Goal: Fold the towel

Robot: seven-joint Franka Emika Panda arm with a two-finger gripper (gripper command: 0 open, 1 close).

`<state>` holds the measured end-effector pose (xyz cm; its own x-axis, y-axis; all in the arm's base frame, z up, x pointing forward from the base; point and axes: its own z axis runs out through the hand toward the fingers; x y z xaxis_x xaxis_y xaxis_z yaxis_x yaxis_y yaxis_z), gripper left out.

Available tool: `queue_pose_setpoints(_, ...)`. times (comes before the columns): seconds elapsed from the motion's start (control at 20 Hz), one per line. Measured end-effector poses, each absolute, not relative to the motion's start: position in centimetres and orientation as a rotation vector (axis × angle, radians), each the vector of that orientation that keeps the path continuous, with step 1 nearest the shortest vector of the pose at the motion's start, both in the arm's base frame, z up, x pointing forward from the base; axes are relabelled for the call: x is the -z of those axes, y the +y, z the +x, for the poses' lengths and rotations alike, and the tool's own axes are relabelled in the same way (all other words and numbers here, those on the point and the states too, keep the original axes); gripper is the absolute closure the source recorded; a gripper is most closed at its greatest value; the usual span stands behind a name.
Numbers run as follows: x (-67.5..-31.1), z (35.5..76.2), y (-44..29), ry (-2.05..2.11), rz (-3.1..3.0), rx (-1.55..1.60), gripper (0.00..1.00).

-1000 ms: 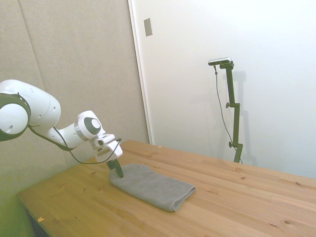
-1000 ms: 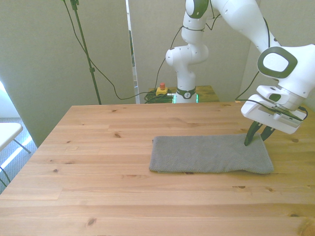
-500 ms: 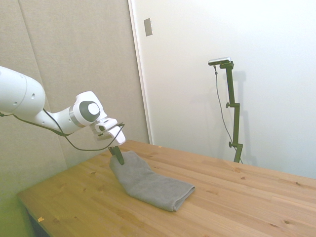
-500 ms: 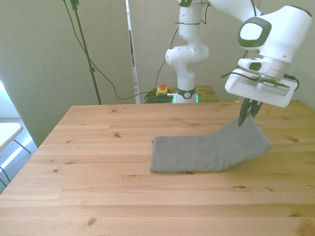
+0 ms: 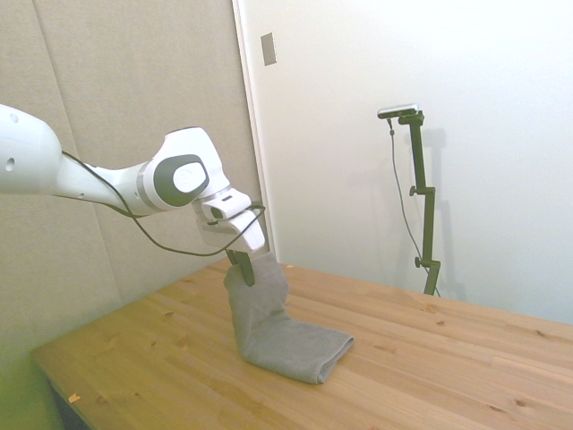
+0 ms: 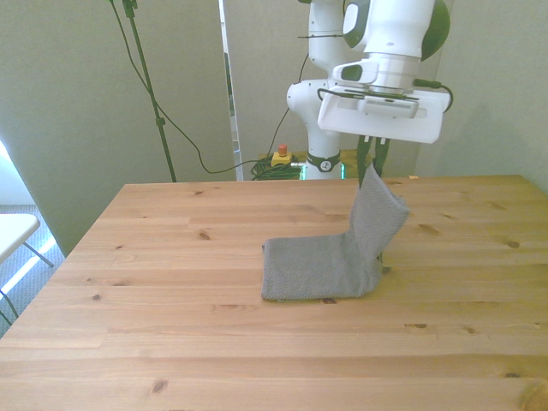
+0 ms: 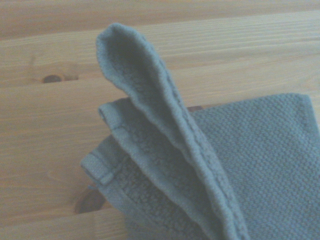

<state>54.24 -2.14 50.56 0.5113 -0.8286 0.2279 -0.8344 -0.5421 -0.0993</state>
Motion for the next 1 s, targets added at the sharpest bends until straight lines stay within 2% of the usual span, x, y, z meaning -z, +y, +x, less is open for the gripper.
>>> queue_pose_setpoints(0.3,-46.6,53.8,-9.7,-1.552,2.697,-0.371,1.0)
queue_pose_setpoints(0.35,-45.7,53.8,-10.8,-1.559,2.687,-0.356,0.0)
queue_pose_setpoints(0.6,-42.2,54.0,-13.7,-1.585,2.654,-0.297,0.0)
queue_pose_setpoints(1.0,-42.1,54.0,-14.4,-1.574,2.685,-0.293,0.0)
